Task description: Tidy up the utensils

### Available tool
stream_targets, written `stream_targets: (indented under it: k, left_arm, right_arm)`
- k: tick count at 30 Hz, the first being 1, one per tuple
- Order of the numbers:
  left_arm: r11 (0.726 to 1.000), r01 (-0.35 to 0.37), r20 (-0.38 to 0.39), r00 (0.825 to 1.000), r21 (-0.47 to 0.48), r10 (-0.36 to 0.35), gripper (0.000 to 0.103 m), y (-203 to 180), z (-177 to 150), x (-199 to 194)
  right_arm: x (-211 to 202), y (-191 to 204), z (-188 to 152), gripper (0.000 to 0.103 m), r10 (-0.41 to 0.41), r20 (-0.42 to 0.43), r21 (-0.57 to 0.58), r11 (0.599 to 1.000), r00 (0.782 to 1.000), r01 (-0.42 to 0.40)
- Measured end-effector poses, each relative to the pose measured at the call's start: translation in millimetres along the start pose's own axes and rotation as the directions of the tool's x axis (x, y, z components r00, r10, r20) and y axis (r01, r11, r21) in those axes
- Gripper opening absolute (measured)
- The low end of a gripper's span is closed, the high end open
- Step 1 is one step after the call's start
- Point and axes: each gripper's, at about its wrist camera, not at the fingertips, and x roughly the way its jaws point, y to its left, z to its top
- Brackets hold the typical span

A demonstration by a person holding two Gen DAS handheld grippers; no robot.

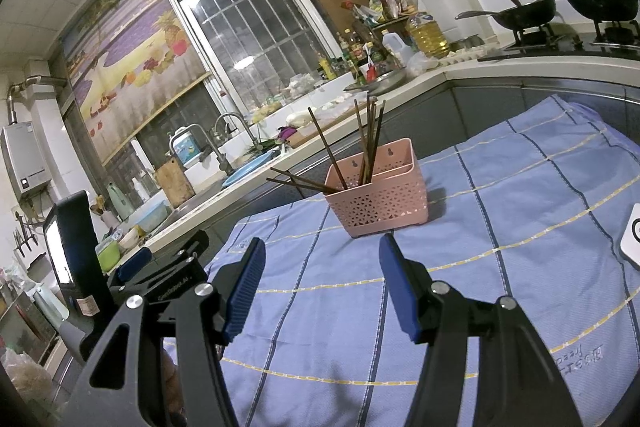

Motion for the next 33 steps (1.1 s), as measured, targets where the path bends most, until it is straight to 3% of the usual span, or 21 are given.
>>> stream_targets:
  k: [12,33]
  left_arm:
    - [0.997,0.075,-0.030,0.997,0.029,-0.074,0.097,-11,-2,-1]
    - [0.996,0.089,-0.035,0.996,0.021,-0.088,0.097,-17,-4,-4]
  right_arm:
    - [1,0,1,0.060,0.002,-0.001,0.000,1.000,1.000,-0.002]
    - [1,3,0,0.060,0.003,-0.002,0.000,1.000,1.000,-0.003]
